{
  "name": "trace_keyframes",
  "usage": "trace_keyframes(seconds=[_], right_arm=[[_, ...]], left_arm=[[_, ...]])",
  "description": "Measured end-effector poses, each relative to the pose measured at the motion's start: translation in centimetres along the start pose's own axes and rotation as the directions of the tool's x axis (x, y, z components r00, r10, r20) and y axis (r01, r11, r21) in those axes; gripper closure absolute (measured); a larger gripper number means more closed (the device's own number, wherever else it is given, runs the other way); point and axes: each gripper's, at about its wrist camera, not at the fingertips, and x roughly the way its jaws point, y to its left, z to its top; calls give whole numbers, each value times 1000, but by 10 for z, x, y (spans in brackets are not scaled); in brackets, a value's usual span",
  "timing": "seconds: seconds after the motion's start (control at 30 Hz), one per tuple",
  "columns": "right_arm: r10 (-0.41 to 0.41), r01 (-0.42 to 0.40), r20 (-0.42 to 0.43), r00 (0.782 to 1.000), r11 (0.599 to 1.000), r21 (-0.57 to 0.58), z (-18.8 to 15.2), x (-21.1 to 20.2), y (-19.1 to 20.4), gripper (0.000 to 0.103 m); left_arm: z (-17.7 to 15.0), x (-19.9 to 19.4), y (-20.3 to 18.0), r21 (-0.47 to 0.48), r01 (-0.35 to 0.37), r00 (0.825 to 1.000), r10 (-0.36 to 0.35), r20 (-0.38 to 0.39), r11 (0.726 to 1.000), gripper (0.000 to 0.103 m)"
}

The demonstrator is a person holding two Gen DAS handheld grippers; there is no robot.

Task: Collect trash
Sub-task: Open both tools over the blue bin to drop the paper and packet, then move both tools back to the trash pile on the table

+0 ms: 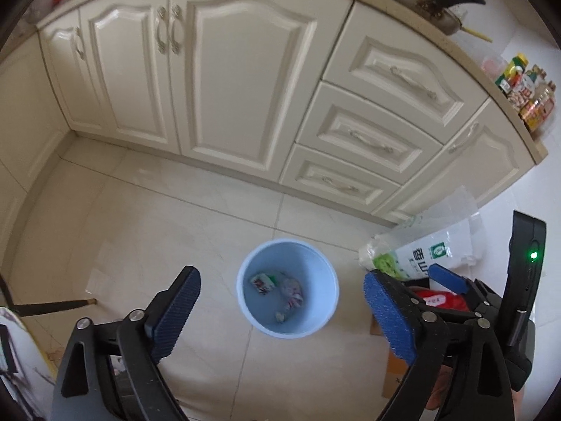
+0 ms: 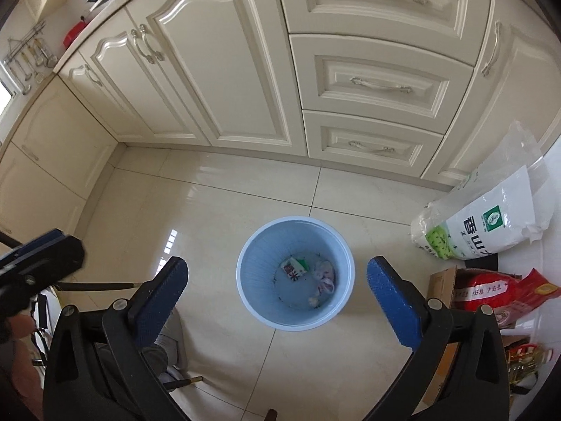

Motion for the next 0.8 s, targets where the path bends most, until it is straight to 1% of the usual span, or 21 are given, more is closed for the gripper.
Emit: trace_keyframes(seconds=[0.13,0.27,0.37,0.4,0.53,0.6,0.7,0.73,0.8], right_arm=[[4,-4,11,1000,1000,-2,-3,-12,9,0],[20,-19,61,998,1000,-22,-1,-41,29,0],[44,-38,109,993,998,-49,3,-69,51,0],[52,-45,126,991,997,-60,4,-78,59,0],[94,-71,190,977,990,-123,9,-115,100,0],[123,-87,222,967,983,-162,11,-135,124,0],[175,-116,265,948,968,-224,12,-166,163,0],[189,-123,275,943,963,-241,12,-173,174,0],[230,-143,295,928,947,-288,10,-192,202,0]], left_arm=[[-15,-36,2,11,-32,999,32,43,999,9],[-28,-77,6,-3,-51,995,51,91,999,9],[-43,-122,12,-22,-93,983,96,154,995,7],[-47,-134,15,-33,-103,979,107,172,994,5],[-72,-194,32,-103,-140,953,162,256,985,4],[-87,-222,42,-136,-147,939,182,291,980,4],[-110,-268,57,-190,-165,913,223,342,968,4],[-121,-287,63,-213,-174,899,244,364,961,3],[-139,-314,72,-246,-181,878,269,395,952,2]])
